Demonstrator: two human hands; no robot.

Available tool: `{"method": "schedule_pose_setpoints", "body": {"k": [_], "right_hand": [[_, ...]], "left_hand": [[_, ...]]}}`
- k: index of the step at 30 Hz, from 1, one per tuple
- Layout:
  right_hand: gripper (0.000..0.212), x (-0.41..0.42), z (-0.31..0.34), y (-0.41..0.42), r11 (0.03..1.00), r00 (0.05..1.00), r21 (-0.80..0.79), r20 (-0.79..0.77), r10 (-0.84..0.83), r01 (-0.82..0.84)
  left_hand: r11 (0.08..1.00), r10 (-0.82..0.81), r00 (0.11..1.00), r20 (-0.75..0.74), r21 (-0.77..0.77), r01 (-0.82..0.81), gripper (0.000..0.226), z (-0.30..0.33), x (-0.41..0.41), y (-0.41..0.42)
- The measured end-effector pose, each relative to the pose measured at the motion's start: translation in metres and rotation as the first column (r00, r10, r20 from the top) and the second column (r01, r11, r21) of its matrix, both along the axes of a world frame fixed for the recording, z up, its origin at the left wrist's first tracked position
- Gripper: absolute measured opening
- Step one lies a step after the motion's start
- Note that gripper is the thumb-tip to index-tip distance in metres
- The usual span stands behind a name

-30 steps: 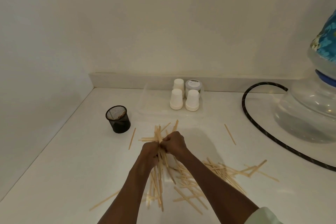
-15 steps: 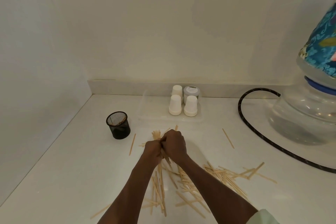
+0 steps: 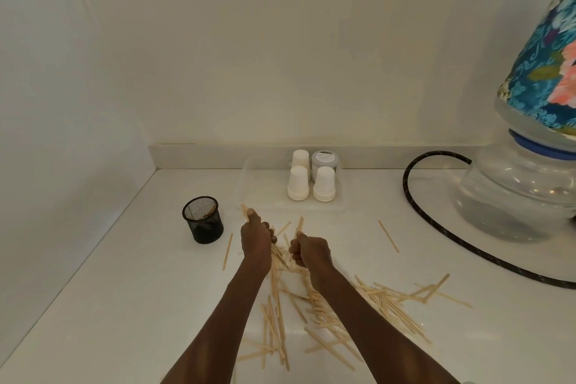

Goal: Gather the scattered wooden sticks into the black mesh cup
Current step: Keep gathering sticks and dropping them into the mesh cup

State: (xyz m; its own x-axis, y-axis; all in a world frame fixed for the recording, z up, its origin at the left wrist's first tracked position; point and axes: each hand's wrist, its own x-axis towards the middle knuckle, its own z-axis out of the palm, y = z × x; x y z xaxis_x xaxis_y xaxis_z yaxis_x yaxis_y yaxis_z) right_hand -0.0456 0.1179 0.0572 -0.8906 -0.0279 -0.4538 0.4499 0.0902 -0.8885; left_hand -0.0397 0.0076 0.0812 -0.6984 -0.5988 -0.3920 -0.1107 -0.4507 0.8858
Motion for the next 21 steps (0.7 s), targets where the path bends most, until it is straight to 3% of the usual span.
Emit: {"method": "schedule_pose_setpoints", "body": {"k": [4,7,10,15,17,21], "right_hand": [[0.047,0.01,-0.001,-0.005,0.895,0.96,-0.44,0.276,0.052,0.077],[0.054,0.015,0.007,-0.009,0.758,0.94,-0.641,0.318,0.121,0.119],[0.062,0.018,0.018,-0.015,0.667,0.934,-0.727,0.331,0.133,0.163],[0.07,0.021,0.035,-0.018,0.505,0.912,-0.848,0.323,0.252,0.161],[0.067,0.021,0.04,-0.019,0.498,0.912,-0.854,0.313,0.266,0.149],[0.06,0.021,0.048,-0.023,0.544,0.916,-0.829,0.31,0.254,0.13]], "left_hand": [[0.983,0.009,0.999,-0.047,-0.185,-0.017,0.056,0.011,0.005,0.007],[0.993,0.02,0.997,-0.077,-0.116,-0.029,0.053,0.019,0.006,0.01],[0.999,-0.008,0.991,-0.133,-0.052,0.001,0.045,0.023,0.008,0.016],[0.989,-0.059,0.975,-0.216,-0.146,0.028,0.026,0.027,0.01,0.021],[0.99,-0.07,0.971,-0.228,-0.136,0.039,0.025,0.03,0.011,0.023],[0.982,-0.037,0.99,-0.136,-0.189,0.011,0.045,0.032,0.016,0.026]]}}
